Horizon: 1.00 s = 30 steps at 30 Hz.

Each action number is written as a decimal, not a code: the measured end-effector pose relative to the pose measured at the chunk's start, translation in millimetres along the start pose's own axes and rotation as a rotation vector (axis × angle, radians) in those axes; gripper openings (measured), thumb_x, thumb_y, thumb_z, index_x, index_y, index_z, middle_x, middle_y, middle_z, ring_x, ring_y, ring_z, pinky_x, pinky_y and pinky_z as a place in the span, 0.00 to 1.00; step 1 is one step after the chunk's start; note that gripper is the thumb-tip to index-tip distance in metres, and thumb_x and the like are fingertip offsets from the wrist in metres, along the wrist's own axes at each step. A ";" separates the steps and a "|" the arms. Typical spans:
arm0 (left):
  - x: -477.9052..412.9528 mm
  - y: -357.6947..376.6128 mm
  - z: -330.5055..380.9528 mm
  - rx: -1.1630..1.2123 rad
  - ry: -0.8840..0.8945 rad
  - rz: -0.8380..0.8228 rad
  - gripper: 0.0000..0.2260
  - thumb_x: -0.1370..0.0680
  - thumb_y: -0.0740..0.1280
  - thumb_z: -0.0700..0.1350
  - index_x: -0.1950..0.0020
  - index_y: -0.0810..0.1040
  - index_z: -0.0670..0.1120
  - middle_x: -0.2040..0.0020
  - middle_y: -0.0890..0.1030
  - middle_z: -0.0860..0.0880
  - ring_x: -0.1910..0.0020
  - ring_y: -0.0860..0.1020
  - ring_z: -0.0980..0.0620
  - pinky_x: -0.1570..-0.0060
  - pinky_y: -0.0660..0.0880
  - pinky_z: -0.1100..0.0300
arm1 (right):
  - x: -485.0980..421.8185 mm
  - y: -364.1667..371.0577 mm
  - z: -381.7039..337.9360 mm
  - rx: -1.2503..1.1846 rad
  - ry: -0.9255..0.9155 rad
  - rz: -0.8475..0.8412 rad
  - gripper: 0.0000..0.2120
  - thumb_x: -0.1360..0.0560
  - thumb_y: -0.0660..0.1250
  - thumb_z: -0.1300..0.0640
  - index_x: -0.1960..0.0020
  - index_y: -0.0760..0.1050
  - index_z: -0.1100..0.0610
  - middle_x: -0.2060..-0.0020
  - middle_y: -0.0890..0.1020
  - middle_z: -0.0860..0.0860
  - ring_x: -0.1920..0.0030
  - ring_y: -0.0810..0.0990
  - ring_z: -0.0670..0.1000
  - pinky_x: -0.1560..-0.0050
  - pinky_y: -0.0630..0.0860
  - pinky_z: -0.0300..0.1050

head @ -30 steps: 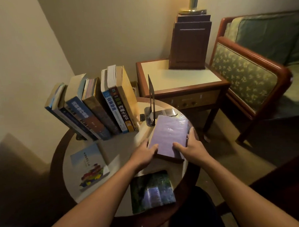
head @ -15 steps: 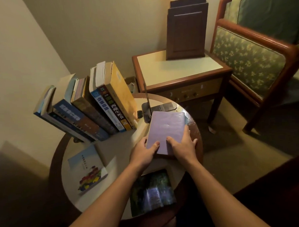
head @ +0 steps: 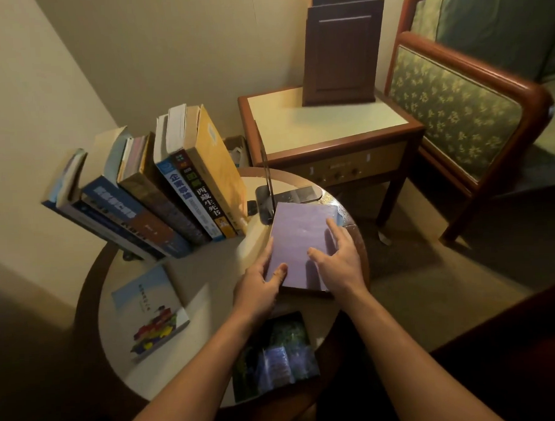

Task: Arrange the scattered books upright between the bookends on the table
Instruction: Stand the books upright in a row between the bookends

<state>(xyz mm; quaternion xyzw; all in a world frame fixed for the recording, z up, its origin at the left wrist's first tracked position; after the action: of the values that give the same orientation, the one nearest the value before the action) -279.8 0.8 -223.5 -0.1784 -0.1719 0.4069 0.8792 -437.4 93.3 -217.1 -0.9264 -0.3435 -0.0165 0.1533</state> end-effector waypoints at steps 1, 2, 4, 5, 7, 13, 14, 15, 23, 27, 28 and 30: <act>-0.4 -0.2 -2.3 0.007 0.003 -0.007 0.27 0.20 0.67 0.55 0.23 0.62 0.67 0.29 0.68 0.66 0.29 0.71 0.56 0.31 0.72 0.51 | -3.2 -1.3 0.6 -0.037 0.013 0.029 0.33 0.27 0.71 0.56 0.26 0.66 0.37 0.24 0.62 0.47 0.25 0.63 0.54 0.33 0.73 0.63; 0.0 -0.7 -3.2 0.012 0.004 -0.020 0.26 0.19 0.67 0.54 0.23 0.63 0.66 0.29 0.67 0.65 0.28 0.70 0.56 0.31 0.71 0.53 | -5.3 -2.7 1.4 -0.071 0.034 0.060 0.30 0.27 0.72 0.57 0.30 0.71 0.35 0.25 0.64 0.47 0.26 0.65 0.54 0.34 0.75 0.63; -0.1 -1.9 -6.5 0.025 -0.008 -0.044 0.25 0.18 0.66 0.53 0.23 0.64 0.66 0.27 0.67 0.63 0.27 0.68 0.56 0.30 0.70 0.53 | -8.2 -6.0 5.1 -0.111 0.074 0.111 0.24 0.28 0.73 0.58 0.38 0.76 0.35 0.30 0.68 0.46 0.30 0.69 0.52 0.38 0.78 0.61; 0.1 -2.8 -7.5 0.041 -0.019 -0.060 0.25 0.18 0.66 0.52 0.23 0.64 0.66 0.25 0.66 0.61 0.27 0.68 0.55 0.29 0.70 0.51 | -9.0 -7.8 6.3 -0.121 0.087 0.118 0.22 0.27 0.73 0.58 0.40 0.78 0.36 0.33 0.70 0.45 0.33 0.70 0.52 0.40 0.79 0.59; 1.3 -5.0 -6.9 0.100 -0.033 -0.094 0.25 0.18 0.66 0.51 0.23 0.64 0.65 0.23 0.65 0.59 0.28 0.68 0.55 0.29 0.71 0.50 | -11.1 -10.4 5.1 -0.166 0.129 0.074 0.18 0.25 0.73 0.60 0.42 0.79 0.41 0.40 0.72 0.44 0.38 0.73 0.51 0.45 0.80 0.55; 7.6 -14.8 2.2 0.188 -0.031 -0.181 0.26 0.18 0.66 0.41 0.22 0.65 0.57 0.24 0.66 0.56 0.30 0.70 0.56 0.33 0.74 0.56 | -11.2 -18.1 -11.7 -0.110 0.084 -0.058 0.12 0.25 0.74 0.57 0.44 0.80 0.45 0.45 0.73 0.41 0.39 0.74 0.51 0.44 0.80 0.54; 8.3 -16.9 3.8 0.217 -0.032 -0.183 0.27 0.19 0.67 0.39 0.22 0.66 0.56 0.24 0.66 0.55 0.30 0.70 0.56 0.34 0.75 0.58 | -8.4 -18.1 -18.0 -0.078 0.049 -0.077 0.13 0.25 0.74 0.57 0.43 0.80 0.44 0.45 0.72 0.40 0.40 0.74 0.51 0.46 0.82 0.55; 9.1 -19.9 5.5 0.251 -0.035 -0.185 0.28 0.19 0.67 0.37 0.22 0.66 0.55 0.24 0.67 0.54 0.30 0.70 0.57 0.37 0.76 0.60 | -4.8 -17.8 -26.6 -0.061 0.004 -0.092 0.15 0.25 0.74 0.57 0.41 0.79 0.43 0.45 0.72 0.39 0.41 0.76 0.51 0.48 0.83 0.56; 15.8 -67.5 33.8 0.444 0.014 0.065 0.28 0.24 0.74 0.39 0.28 0.72 0.58 0.40 0.82 0.58 0.40 0.80 0.60 0.38 0.76 0.59 | 50.9 14.6 -111.6 0.145 -0.592 0.066 0.25 0.24 0.72 0.61 0.29 0.75 0.47 0.44 0.74 0.50 0.50 0.77 0.46 0.51 0.79 0.31; 25.7 -99.6 49.8 0.551 0.017 0.185 0.34 0.30 0.74 0.62 0.26 0.68 0.62 0.34 0.80 0.56 0.36 0.79 0.56 0.34 0.74 0.52 | 93.3 57.1 -118.3 0.245 -0.887 0.018 0.24 0.19 0.63 0.48 0.24 0.68 0.49 0.34 0.73 0.59 0.41 0.79 0.54 0.47 0.81 0.39; 29.4 -107.8 49.1 0.533 0.017 0.213 0.38 0.31 0.73 0.66 0.24 0.65 0.61 0.32 0.78 0.56 0.35 0.77 0.55 0.32 0.73 0.50 | 100.1 66.2 -113.3 0.286 -0.920 -0.022 0.26 0.19 0.62 0.47 0.22 0.65 0.48 0.34 0.71 0.60 0.43 0.80 0.55 0.48 0.81 0.40; 37.3 -119.2 44.8 0.485 -0.023 0.244 0.46 0.35 0.72 0.71 0.21 0.61 0.59 0.28 0.74 0.54 0.31 0.74 0.53 0.29 0.70 0.47 | 111.6 75.5 -103.8 0.336 -0.943 -0.070 0.33 0.20 0.66 0.52 0.19 0.56 0.46 0.34 0.68 0.60 0.47 0.81 0.55 0.49 0.80 0.38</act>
<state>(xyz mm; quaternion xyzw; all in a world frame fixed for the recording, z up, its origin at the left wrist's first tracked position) -199.1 -34.6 -124.3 0.0226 -0.0564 0.5413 0.8387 -296.0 79.0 -123.7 -0.7835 -0.4041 0.4544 0.1278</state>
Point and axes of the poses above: each hand's wrist, its own x-axis away from the middle knuckle, its own y-axis out of the palm, z = x × y, the point moved 6 cm from there along -x, towards the middle knuckle
